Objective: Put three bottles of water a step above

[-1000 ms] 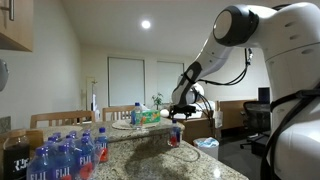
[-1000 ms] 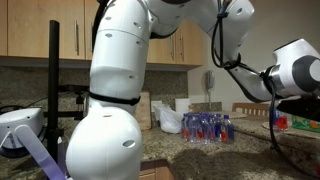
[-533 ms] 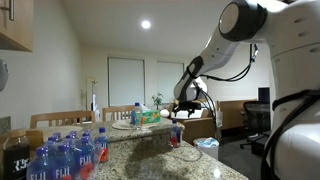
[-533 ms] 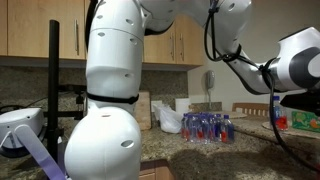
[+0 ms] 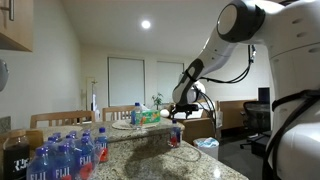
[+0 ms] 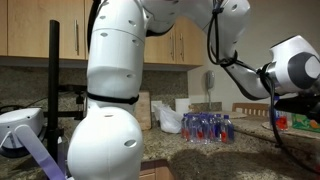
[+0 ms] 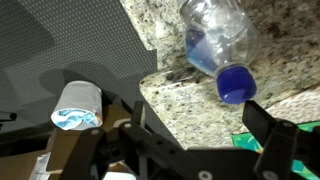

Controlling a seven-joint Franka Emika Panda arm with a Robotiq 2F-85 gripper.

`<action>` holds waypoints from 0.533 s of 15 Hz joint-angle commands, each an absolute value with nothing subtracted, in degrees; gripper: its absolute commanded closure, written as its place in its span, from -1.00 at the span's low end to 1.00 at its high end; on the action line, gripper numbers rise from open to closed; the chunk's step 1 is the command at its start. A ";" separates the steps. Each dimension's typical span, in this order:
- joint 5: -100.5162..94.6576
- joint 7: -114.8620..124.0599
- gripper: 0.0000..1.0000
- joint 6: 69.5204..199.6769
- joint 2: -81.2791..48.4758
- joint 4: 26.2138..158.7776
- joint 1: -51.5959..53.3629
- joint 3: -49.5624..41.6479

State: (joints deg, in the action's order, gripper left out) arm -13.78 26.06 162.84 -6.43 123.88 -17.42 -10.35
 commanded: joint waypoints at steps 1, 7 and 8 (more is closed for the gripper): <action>-20.09 31.30 -1.00 163.97 -6.61 124.18 -14.85 -10.56; -19.98 30.00 -1.00 161.24 -6.16 124.10 -14.39 -10.93; -19.54 29.38 -1.00 160.62 -6.09 124.06 -14.64 -11.05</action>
State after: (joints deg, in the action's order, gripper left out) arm -19.27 30.37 162.34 -6.61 123.88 -14.05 -10.52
